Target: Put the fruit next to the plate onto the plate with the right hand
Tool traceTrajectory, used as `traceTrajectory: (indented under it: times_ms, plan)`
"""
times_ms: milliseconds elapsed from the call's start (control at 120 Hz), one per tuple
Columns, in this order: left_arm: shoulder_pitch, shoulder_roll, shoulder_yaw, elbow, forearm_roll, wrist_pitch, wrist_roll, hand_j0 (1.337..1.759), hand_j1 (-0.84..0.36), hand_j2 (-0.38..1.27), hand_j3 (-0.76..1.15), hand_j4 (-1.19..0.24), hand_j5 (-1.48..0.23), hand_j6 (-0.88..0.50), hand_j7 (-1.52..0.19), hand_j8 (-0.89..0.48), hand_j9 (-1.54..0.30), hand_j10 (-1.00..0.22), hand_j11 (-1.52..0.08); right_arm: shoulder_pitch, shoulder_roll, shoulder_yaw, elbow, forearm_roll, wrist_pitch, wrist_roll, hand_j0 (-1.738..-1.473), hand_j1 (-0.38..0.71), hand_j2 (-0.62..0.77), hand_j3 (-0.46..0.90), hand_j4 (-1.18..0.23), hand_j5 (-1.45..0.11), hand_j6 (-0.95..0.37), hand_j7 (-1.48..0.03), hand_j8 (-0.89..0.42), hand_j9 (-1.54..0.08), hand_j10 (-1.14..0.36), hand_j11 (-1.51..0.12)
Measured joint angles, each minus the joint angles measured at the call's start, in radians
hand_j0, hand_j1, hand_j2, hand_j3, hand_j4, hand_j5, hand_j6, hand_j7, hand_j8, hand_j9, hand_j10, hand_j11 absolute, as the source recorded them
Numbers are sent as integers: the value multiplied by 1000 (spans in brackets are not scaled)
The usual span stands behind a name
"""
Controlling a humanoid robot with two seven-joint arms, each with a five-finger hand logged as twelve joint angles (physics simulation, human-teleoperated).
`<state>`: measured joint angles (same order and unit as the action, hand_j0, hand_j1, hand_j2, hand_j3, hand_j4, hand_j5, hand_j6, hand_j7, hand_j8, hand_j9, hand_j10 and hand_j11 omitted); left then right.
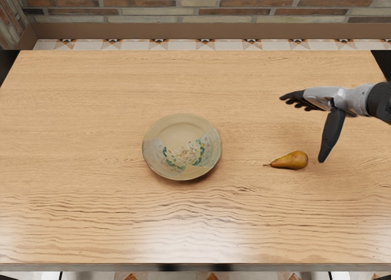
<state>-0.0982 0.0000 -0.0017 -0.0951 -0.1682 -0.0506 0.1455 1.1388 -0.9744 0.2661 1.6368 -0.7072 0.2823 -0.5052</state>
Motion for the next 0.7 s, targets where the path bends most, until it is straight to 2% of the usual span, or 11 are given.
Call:
traceTrajectory:
  times_ms: [83,517,700]
  plan:
    - [0,0,0,0,0,0,0,1658,325,4,0,-21,-27,-21,-27,-21,-27,-21,-27,-15,0,0,19,-23,-26,-5,-1658,-296,-8,0,-51,-60,-53,-59,-52,-60,-50,-59]
    - [0,0,0,0,0,0,0,1658,325,4,0,-21,-27,-21,-27,-21,-27,-21,-26,-171,8,0,101,-160,-246,87,-1658,-258,-13,0,-84,-102,-86,-101,-85,-102,-83,-102]
    - [0,0,0,0,0,0,0,1658,325,4,0,-21,-27,-21,-27,-21,-27,-21,-26,-218,19,0,107,-210,-286,103,-1658,-185,-25,0,-145,-182,-148,-181,-146,-182,-144,-181]
